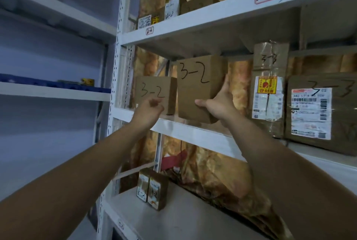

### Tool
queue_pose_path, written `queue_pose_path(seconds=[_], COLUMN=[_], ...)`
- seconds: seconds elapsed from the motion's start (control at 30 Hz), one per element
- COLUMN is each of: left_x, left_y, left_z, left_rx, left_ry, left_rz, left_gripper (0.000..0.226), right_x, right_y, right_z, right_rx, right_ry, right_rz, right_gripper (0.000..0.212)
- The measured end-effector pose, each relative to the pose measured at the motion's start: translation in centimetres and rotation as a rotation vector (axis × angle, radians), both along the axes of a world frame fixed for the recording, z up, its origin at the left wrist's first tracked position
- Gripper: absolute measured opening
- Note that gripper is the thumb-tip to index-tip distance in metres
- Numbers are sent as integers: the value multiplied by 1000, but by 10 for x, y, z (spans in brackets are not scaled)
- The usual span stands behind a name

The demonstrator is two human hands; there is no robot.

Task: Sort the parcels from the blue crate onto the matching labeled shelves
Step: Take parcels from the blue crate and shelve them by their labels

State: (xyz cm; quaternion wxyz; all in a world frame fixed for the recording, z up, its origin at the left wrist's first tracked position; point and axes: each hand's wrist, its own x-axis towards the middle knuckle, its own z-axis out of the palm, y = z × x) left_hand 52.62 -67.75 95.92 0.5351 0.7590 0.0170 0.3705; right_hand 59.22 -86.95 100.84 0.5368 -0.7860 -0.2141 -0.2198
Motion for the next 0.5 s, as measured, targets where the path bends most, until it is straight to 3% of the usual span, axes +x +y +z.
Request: queue_pose_path(seconds=[0.37, 0.5], left_x=[116, 170], left_y=[67, 103], left_z=[-4, 9], left_rx=[278, 445], left_ry=[167, 212], left_rz=[143, 131], left_gripper=[51, 60], right_x=[108, 128], right_y=[59, 62], right_z=[-5, 10], right_rx=[-31, -149], right_ry=[263, 371], right_rz=[-3, -71], right_gripper=[140, 130])
